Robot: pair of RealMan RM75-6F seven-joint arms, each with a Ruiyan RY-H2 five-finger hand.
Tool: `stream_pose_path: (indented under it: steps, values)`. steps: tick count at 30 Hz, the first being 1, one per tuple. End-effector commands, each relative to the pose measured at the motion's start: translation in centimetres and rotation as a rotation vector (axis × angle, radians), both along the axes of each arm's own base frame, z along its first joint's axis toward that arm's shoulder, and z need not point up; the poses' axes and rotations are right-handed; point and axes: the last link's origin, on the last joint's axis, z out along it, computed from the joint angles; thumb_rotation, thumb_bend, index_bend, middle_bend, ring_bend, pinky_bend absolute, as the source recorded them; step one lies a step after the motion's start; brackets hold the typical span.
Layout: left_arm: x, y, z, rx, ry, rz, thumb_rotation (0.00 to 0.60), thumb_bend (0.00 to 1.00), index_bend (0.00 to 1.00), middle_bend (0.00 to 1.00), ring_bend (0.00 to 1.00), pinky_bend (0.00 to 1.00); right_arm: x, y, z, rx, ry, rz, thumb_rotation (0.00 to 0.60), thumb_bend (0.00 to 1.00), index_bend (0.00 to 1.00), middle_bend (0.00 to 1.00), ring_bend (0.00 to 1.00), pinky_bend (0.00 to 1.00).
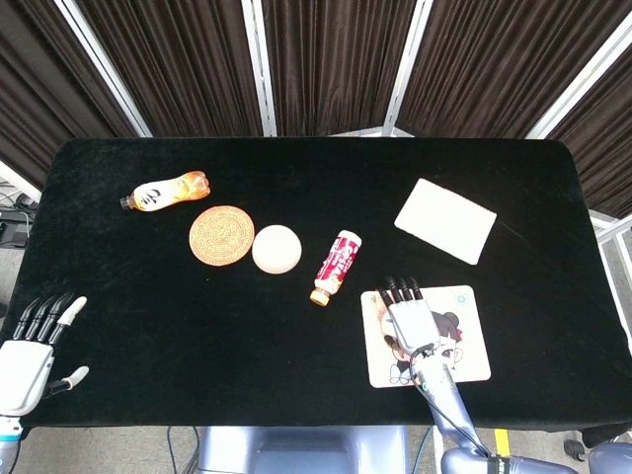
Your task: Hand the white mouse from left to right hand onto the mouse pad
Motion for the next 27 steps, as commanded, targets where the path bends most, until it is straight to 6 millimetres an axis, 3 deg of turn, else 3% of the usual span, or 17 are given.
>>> stream_pose_path:
  steps: [1,27]
  values:
    - [0.0,0.1,0.0,0.000,0.000,0.000,0.600,0.09,0.00,0.00,0.00,0.00,-0.1,-0.7,0.2,-0.010,0.001,-0.011,0.600,0.20,0.12,0.00,0.00,0.00]
    - [0.4,0.8,-0.7,-0.027,0.016,0.004,0.600,0.09,0.00,0.00,0.00,0.00,-1.2,-4.9,1.5,-0.096,-0.016,-0.065,0.600,0.20,0.12,0.00,0.00,0.00]
